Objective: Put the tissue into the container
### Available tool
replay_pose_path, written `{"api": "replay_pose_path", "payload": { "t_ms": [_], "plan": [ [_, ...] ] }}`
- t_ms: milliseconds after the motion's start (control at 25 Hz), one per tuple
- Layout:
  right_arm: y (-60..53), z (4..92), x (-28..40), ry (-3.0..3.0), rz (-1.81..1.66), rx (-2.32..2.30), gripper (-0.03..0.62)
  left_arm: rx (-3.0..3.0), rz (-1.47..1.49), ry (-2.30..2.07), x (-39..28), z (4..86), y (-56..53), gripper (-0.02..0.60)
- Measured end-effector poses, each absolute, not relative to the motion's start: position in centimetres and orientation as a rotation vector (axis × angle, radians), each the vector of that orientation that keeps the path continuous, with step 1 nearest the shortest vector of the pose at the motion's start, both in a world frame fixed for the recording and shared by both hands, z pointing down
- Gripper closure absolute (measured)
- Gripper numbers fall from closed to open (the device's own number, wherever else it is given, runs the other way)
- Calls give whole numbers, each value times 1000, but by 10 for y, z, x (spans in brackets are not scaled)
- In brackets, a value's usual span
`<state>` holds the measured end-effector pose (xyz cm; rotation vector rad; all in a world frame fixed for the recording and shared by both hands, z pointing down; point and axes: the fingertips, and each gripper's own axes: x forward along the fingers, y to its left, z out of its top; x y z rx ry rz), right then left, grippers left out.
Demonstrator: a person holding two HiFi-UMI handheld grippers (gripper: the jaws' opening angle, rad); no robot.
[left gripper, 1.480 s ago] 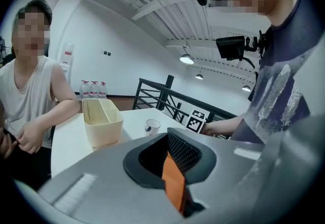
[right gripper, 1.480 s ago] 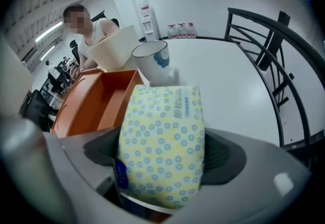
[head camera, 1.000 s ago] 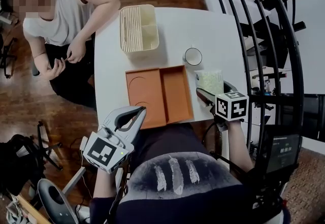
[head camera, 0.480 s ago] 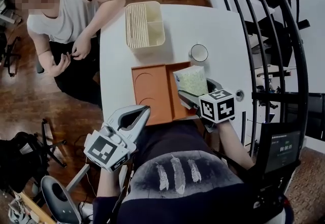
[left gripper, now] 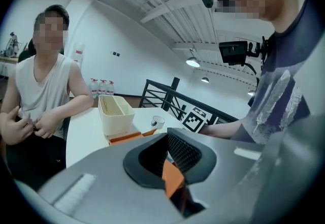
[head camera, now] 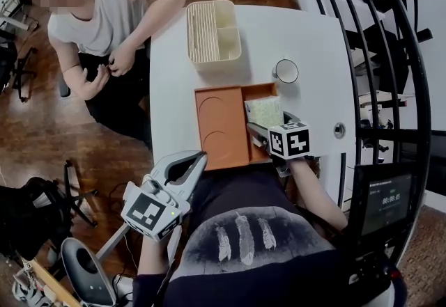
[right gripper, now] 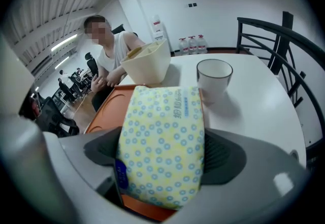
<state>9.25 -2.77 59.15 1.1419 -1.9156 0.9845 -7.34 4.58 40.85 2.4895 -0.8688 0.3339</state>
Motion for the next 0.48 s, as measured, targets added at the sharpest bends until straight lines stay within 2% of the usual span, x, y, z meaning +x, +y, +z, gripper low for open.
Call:
{"api": "replay_pose_path", "payload": {
  "t_ms": [240, 480],
  "plan": [
    [-29, 592, 93, -1944, 926, 1184, 115, 2486, 312, -871, -76, 408, 48, 568],
    [-43, 537, 101, -2088, 806, 1169, 115, 2523, 303, -864, -71, 399, 39, 568]
  ]
}}
